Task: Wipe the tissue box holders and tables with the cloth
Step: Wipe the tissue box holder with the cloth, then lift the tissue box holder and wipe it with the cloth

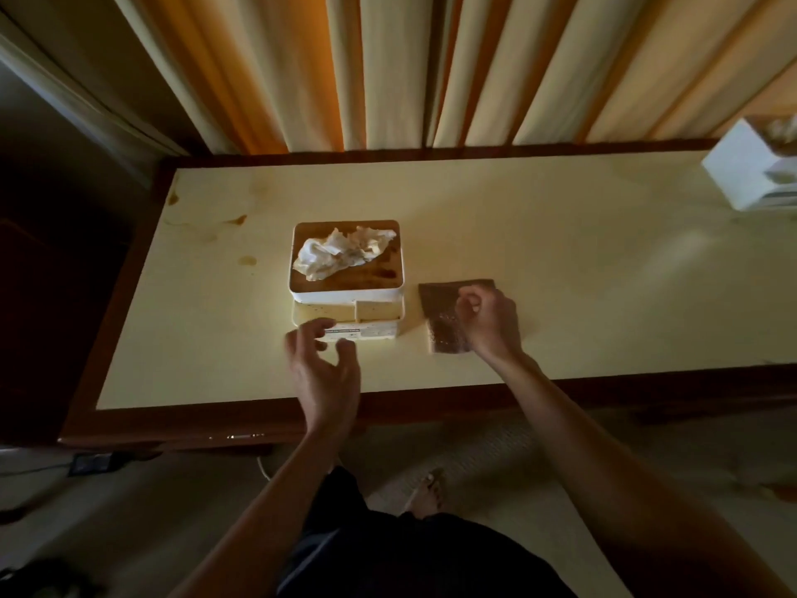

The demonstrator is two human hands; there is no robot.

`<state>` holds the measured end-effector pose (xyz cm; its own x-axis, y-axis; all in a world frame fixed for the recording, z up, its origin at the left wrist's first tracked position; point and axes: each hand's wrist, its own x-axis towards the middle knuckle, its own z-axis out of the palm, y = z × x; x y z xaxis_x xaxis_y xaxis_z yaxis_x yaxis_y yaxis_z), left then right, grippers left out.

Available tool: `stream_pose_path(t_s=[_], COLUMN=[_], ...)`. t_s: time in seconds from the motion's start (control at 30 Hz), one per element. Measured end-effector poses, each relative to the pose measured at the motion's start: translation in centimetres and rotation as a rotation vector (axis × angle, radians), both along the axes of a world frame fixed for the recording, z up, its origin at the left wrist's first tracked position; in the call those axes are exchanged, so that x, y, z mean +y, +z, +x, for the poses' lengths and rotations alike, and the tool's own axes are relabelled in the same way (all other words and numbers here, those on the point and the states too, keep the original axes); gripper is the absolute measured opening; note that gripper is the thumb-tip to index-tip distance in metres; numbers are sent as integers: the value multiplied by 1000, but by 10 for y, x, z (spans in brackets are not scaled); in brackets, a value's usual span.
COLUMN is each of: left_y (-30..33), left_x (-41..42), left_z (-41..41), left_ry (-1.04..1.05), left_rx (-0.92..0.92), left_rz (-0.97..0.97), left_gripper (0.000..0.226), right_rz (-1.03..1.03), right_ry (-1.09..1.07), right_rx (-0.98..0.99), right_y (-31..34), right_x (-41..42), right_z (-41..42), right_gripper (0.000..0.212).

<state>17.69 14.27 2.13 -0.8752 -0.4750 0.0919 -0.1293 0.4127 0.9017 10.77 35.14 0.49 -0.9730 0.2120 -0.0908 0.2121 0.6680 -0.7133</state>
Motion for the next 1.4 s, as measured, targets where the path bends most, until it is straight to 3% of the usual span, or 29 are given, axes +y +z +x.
stream_pose_path(t_s=[0.1, 0.17, 0.27, 0.33, 0.53, 0.77, 0.9, 1.0, 1.1, 1.4], left_y=[-9, -14, -28, -33, -37, -42, -41, -36, -34, -30], left_x=[34, 55, 79, 89, 96, 90, 90, 97, 103, 108], left_z=[-7, -18, -33, -39, -43, -13, -13, -29, -46, -52], left_ry=[-340, -505, -646, -695, -693, -751, -765, -759, -778, -765], left_rx=[29, -61, -180, -233, -327, -363, -369, -368, -445, -476], left_rz=[-149, -209, -294, -381, -564, -536, -532, -540, -594, -703], left_gripper=[20, 19, 19, 23, 26, 29, 23, 32, 43, 12], right_rz=[126, 195, 216, 336, 543, 563, 357, 212, 280, 412], right_ry=[82, 162, 289, 390, 494, 508, 368, 297, 325, 404], right_rx=[-30, -56, -128, -162, -167, -109, 20, 20, -76, -179], right_y=[-3, -5, -12, -15, -27, -39, -41, -28, -20, -18], right_x=[22, 29, 42, 47, 54, 60, 62, 63, 64, 59], right_z=[-13, -21, -26, -23, 2, 69, 80, 62, 41, 28], right_gripper=[35, 41, 42, 41, 49, 75, 49, 42, 43, 23])
